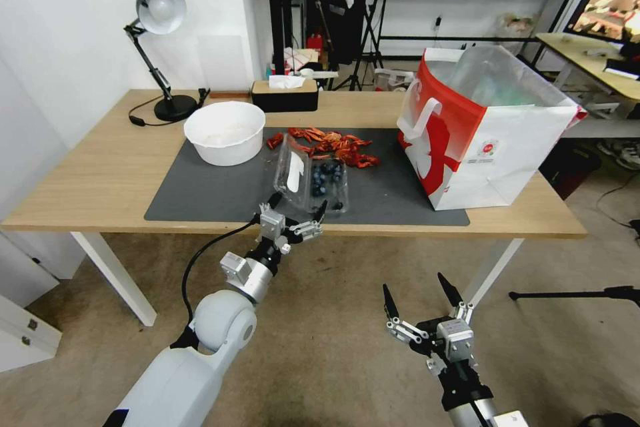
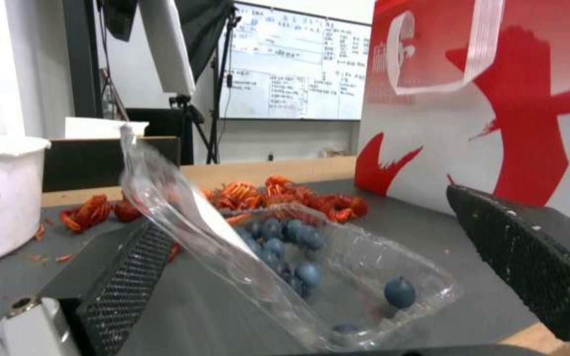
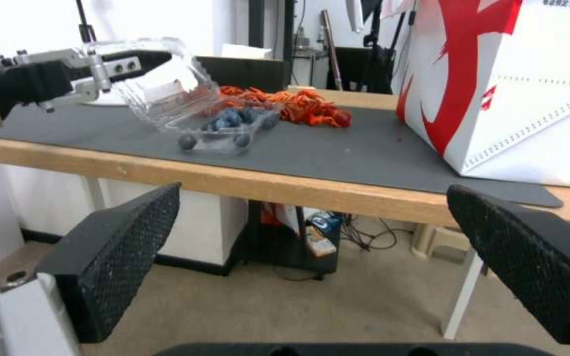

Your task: Close the takeout container lid, then place the container into the takeout bag.

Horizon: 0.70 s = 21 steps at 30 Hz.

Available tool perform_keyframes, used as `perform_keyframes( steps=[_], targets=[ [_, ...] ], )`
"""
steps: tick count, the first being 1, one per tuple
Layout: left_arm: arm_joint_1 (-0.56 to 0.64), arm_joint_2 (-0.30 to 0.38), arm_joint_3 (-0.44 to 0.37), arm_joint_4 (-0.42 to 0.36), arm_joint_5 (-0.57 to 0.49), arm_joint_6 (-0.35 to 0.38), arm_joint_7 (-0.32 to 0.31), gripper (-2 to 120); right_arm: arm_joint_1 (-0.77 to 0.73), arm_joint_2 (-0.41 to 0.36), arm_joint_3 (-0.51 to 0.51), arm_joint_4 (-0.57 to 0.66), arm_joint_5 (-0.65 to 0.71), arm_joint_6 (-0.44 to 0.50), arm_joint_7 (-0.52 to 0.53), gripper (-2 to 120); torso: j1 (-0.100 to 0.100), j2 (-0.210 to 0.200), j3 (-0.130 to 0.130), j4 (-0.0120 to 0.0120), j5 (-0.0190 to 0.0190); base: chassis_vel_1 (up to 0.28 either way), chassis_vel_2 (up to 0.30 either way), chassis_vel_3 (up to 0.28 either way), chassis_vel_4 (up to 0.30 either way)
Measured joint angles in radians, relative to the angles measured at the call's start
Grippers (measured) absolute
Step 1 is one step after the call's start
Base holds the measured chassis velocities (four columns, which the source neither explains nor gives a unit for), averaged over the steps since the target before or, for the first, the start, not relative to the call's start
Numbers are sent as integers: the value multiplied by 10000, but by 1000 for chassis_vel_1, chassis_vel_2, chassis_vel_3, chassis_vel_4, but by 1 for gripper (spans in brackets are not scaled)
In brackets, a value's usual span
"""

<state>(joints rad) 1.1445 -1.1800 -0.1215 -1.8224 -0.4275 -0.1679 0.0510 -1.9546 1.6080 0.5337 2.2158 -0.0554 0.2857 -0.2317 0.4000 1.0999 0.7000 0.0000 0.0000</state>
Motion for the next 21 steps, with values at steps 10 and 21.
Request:
perform_keyframes(
  steps=[10, 21],
  targets=[
    [-145, 128, 86, -248, -415, -16, 284, 100, 12, 0, 1, -29, -5, 32, 0, 100, 0, 0, 0, 0, 0, 0, 0, 0, 0],
    [-920, 299, 793, -8, -724, 115, 718, 100, 2, 0, 29, 41, -5, 34, -3, 100, 0, 0, 0, 0, 0, 0, 0, 0, 0]
  ],
)
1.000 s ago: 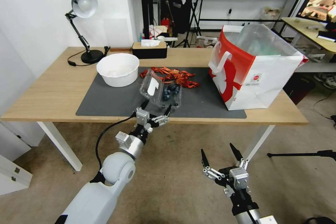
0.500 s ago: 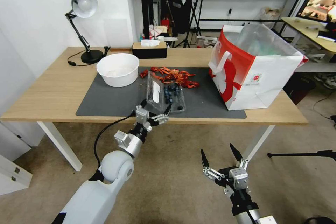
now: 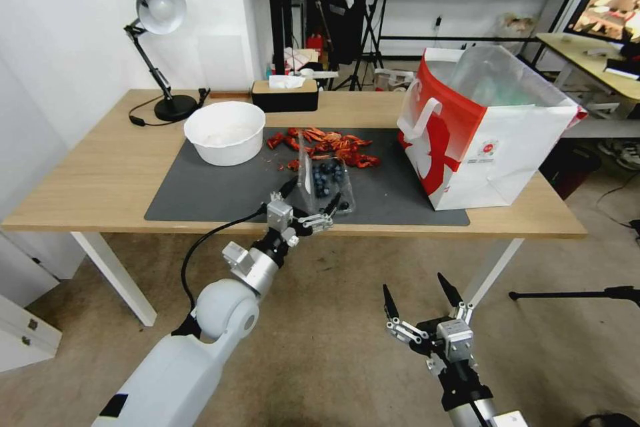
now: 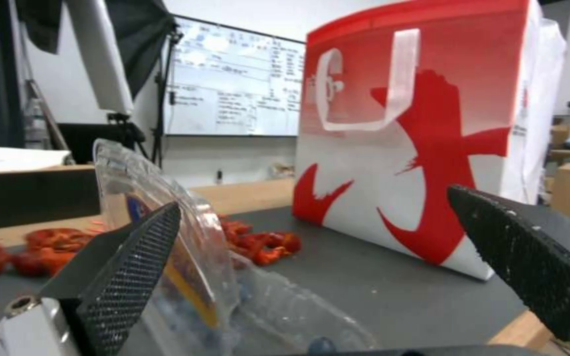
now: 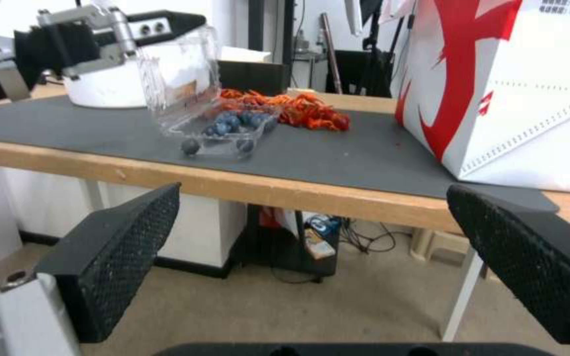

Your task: Close the takeout container lid, then place the container into the takeout bag.

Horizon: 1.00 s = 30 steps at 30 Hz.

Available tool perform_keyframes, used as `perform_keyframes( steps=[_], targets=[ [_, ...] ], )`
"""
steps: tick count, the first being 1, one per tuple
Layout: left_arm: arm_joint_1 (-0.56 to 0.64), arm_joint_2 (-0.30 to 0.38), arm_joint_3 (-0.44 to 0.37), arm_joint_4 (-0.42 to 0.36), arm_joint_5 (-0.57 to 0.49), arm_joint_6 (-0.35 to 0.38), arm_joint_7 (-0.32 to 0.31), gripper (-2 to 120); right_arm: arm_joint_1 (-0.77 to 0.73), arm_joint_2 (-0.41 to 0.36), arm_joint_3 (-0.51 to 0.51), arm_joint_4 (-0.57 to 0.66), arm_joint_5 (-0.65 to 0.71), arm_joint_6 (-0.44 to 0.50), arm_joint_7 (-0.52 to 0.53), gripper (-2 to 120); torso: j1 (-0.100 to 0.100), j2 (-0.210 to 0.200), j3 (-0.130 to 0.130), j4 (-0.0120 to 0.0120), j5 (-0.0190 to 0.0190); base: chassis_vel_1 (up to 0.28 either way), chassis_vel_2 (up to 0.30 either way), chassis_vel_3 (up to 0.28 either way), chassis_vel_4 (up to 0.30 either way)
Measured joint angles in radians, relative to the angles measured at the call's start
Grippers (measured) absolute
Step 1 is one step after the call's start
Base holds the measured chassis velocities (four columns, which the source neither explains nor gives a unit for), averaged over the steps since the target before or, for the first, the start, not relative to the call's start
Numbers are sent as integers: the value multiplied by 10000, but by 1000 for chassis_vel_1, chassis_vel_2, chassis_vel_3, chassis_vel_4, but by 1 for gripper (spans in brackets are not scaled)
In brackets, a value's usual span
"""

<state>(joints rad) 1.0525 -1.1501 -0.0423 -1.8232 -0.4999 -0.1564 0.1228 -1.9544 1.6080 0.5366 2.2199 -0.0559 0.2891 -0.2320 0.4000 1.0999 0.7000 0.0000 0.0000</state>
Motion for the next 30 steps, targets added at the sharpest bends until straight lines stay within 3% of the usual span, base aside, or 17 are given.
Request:
perform_keyframes(
  steps=[10, 20, 27, 30],
  targets=[
    [-720, -2, 582, 326, -724, 141, 450, 100, 12, 0, 31, 23, -2, -4, 1, 100, 0, 0, 0, 0, 1, 0, 0, 0, 0],
    [-1760, 149, 1259, 994, -2478, 1177, 1282, 100, -1, 0, 33, 53, -29, -37, 6, 100, 0, 0, 0, 1, 1, 0, 0, 0, 0],
    [-2218, 47, 1521, 1336, -3410, 1621, 1181, 100, -9, 0, 35, 55, -35, -38, 23, 100, 1, 0, 0, 0, 0, 0, 0, 0, 0],
    [-2364, -3, 1553, 1288, -4379, 2375, 670, 100, 4, 0, 44, 23, -35, -40, 28, 100, 0, 0, 0, 1, 1, 0, 0, 0, 0]
  ],
)
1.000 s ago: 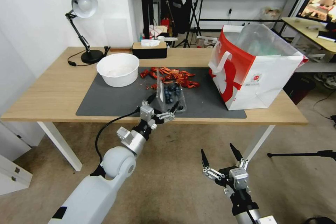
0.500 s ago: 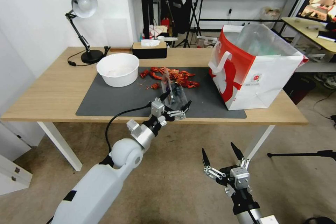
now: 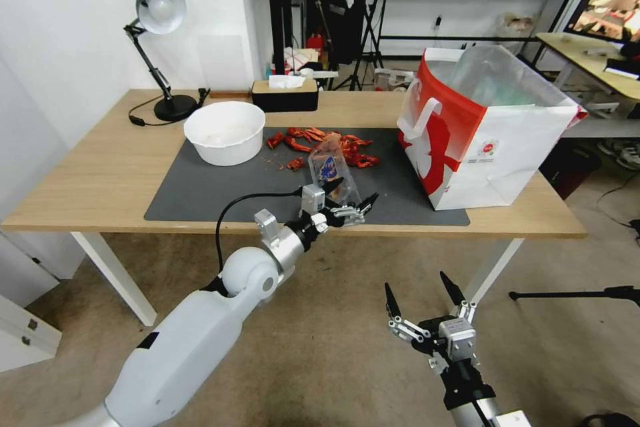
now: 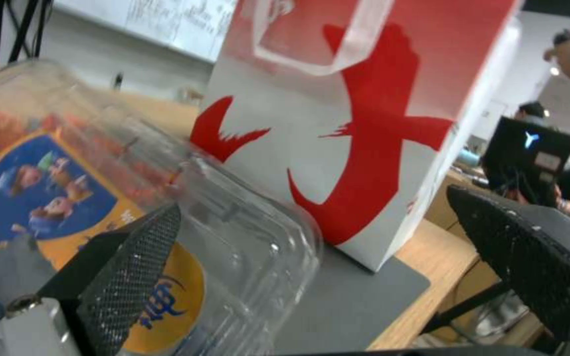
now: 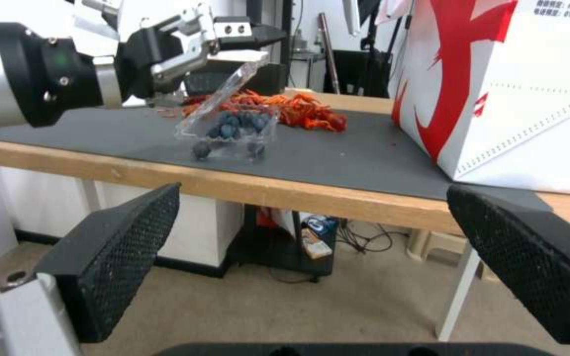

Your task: Close the takeout container lid, then place the container into the takeout bag.

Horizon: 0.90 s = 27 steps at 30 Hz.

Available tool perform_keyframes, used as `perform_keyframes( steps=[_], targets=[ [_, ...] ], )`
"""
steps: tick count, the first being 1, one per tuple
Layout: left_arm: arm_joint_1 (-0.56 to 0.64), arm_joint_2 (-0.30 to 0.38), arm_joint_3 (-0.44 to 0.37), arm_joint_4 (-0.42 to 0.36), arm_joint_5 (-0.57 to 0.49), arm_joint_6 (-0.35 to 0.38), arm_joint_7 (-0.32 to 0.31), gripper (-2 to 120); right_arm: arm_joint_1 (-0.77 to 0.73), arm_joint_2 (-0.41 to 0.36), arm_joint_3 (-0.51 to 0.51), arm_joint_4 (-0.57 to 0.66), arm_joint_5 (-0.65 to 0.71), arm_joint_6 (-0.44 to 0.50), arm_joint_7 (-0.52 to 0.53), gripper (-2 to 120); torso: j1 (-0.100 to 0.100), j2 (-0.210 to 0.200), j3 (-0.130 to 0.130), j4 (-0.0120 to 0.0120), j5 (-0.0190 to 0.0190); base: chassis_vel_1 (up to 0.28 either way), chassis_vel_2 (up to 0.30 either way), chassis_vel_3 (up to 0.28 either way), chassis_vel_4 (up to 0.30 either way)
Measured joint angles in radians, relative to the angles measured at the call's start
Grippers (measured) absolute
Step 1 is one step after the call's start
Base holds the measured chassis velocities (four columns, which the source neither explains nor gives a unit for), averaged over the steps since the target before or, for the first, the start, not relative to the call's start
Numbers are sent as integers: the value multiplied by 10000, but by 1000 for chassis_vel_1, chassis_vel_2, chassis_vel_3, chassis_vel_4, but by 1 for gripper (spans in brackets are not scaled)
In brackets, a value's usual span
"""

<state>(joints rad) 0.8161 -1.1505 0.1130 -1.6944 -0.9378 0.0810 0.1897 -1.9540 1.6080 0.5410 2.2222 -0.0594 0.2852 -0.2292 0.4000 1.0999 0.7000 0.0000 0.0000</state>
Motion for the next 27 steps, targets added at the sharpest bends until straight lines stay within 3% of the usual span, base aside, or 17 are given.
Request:
perform_keyframes(
  steps=[8, 16, 18, 21, 23, 27],
  targets=[
    [-487, -285, 3, 0, -1834, 952, -1121, 100, 39, 0, -12, -101, -38, -12, 2, 100, 0, 0, 0, -1, 0, 0, 0, 0, 0],
    [-757, -408, -27, 7, -2789, 1647, -2029, 99, 47, 0, -7, -144, -39, -12, 17, 100, -2, 0, 0, -1, 0, 0, 0, 0, 0],
    [-778, -403, -32, 6, -2813, 1701, -2094, 95, 53, 0, -6, -145, -35, -12, 20, 100, -2, 0, 0, 0, 0, 0, 0, 0, 0],
    [-835, -387, -73, -1, -2818, 1954, -2416, 79, 92, 0, -4, -159, -20, -22, 21, 100, -2, 1, 0, 0, -1, 0, 0, 0, 0],
    [-848, -369, -84, 5, -2699, 2038, -2461, 76, 106, 0, -4, -160, -12, -27, 22, 100, -2, 2, 0, -1, -1, 0, 0, 0, 0],
    [-902, -308, -90, 51, -2318, 2192, -2509, 59, 136, 0, -5, -158, 26, -48, 23, 100, -2, 2, 0, 0, -1, 0, 0, 0, 0]
  ],
)
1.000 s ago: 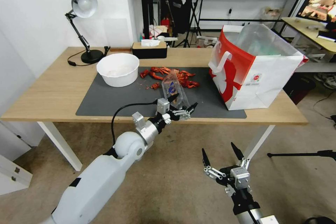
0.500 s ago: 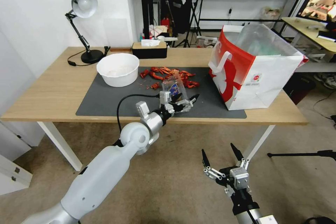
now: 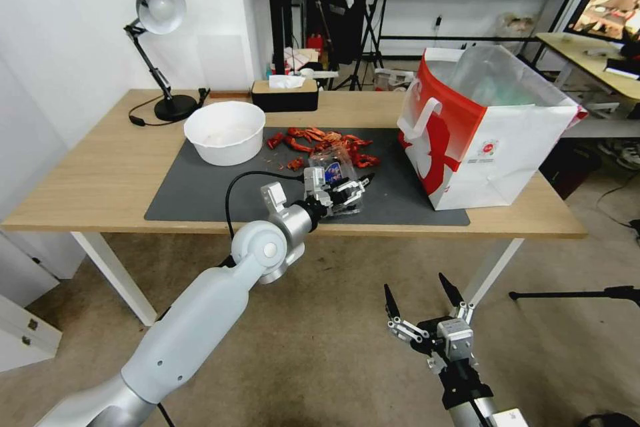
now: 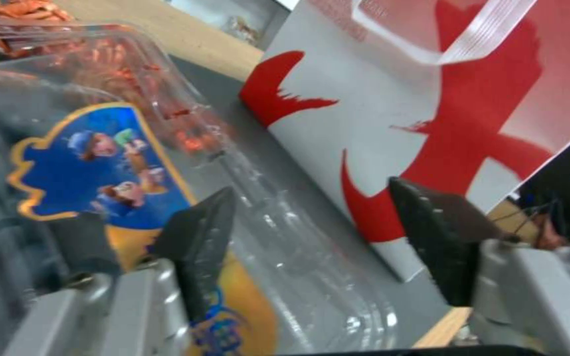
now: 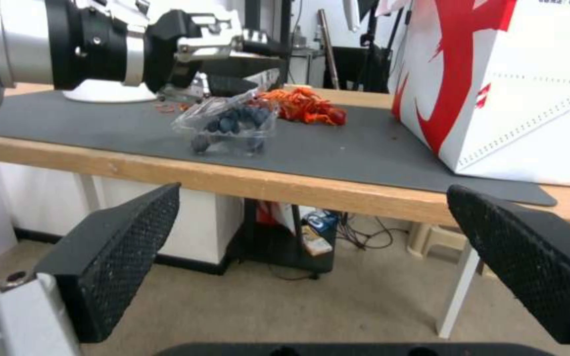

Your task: Close the takeout container lid, then place the container into the takeout bag.

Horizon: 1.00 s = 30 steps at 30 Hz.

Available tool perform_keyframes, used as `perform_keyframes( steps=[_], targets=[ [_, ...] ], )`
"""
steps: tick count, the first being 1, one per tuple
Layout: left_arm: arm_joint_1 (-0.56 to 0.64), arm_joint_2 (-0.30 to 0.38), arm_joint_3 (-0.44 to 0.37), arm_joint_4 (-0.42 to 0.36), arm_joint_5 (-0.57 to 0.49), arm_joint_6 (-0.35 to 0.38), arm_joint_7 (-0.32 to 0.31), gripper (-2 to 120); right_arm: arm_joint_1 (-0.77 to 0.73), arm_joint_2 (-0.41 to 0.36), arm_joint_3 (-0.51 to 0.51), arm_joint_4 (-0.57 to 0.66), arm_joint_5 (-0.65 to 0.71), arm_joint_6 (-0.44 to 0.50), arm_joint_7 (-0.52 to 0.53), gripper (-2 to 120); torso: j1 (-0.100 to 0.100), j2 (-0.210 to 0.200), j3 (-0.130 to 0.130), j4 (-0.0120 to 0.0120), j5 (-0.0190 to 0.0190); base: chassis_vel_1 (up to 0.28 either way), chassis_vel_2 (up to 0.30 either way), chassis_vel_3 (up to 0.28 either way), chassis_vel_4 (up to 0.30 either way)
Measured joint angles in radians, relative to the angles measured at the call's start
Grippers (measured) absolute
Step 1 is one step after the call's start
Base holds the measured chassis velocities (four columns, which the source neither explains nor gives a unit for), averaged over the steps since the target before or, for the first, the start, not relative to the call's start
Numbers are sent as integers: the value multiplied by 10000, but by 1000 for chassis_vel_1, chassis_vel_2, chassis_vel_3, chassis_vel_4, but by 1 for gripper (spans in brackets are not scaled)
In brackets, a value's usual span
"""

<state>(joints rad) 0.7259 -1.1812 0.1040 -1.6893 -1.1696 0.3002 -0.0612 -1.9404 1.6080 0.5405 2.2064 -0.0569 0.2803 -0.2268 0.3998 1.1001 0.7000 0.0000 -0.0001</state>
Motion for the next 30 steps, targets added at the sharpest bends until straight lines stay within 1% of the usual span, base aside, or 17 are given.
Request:
perform_keyframes(
  steps=[1, 2, 5, 7, 9, 11, 14, 17, 18, 21, 22, 25, 26, 27, 28, 29, 30],
  targets=[
    [-21, 16, 0, 13, 121, 45, -11, 55, 13, 0, 1, 9, 23, -10, 0, 100, 0, 0, 0, 0, 0, 0, 0, 0, 0],
    [-21, 16, 0, 13, 121, 45, -11, 55, 13, 0, 1, 9, 23, -10, 0, 100, 0, 0, 0, 0, 0, 0, 0, 0, 0],
    [-55, 85, 2, 32, 520, 202, -20, 39, 84, 0, 30, 135, 377, -147, -11, 100, 0, 0, 0, -1, 1, 0, 0, 0, 0],
    [-55, 103, 2, 32, 581, 245, -15, 36, 101, 0, 31, 204, 552, -233, -14, 100, 1, 0, 0, -1, 1, 0, 0, 0, 0],
    [-34, 174, -8, 9, 801, 351, 12, 26, 213, 0, 109, 489, 1220, -573, -22, 100, 0, 0, 0, 0, 0, 0, 0, 0, 0],
    [-11, 199, -12, 3, 861, 369, 21, 23, 296, 0, 195, 605, 1484, -708, -22, 100, 0, 0, 0, 0, 0, 0, 0, 0, 0],
    [50, 230, -24, 3, 955, 371, 39, 7, 496, 0, 441, 775, 2039, -989, -18, 100, 1, 0, 0, 1, 1, 0, 0, 0, 0],
    [61, 243, -31, 3, 985, 370, 48, 1, 617, -13, 568, 901, 2519, -1232, -10, 100, 0, 0, 0, 0, 2, 0, 0, 0, 0],
    [61, 243, -31, 3, 985, 370, 48, 1, 617, -13, 568, 901, 2519, -1232, -10, 100, 0, 0, 0, 0, 2, 0, 0, 0, 0],
    [54, 256, -33, 8, 1016, 370, 62, 0, 866, -267, 680, 1166, 3653, -1773, 65, 100, 1, 0, 0, -1, 1, 0, 0, 0, 0],
    [54, 256, -33, 8, 1016, 370, 62, 0, 866, -267, 680, 1166, 3653, -1773, 65, 100, 1, 0, 0, -1, 1, 0, 0, 0, 0],
    [45, 291, -33, 16, 1030, 366, 81, 0, 1482, -866, 787, 1482, 5663, -2823, 638, 100, 0, 0, -1, 0, 2, 0, 0, 0, 0],
    [45, 291, -33, 16, 1030, 366, 81, 0, 1482, -866, 787, 1482, 5663, -2823, 638, 100, 0, 0, -1, 0, 2, 0, 0, 0, 0],
    [23, 300, -6, 16, 1030, 364, 83, 0, 1716, -1128, 825, 1561, 6384, -3190, 942, 100, 1, -1, -1, 2, 2, 0, 0, 0, 0],
    [-6, 300, 27, 24, 1030, 358, 84, 0, 1983, -1410, 865, 1602, 7101, -3559, 1303, 100, 2, 0, -1, -3, 2, 0, 0, 0, 0],
    [-6, 300, 27, 24, 1030, 358, 84, 0, 1983, -1410, 865, 1602, 7101, -3559, 1303, 100, 2, 0, -1, -3, 2, 0, 0, 0, 0],
    [-12, 309, 43, 28, 1030, 353, 86, 0, 2372, -1781, 898, 1599, 7917, -3956, 1746, 100, 2, 0, -1, -3, 2, 0, 0, 0, 0]
  ],
)
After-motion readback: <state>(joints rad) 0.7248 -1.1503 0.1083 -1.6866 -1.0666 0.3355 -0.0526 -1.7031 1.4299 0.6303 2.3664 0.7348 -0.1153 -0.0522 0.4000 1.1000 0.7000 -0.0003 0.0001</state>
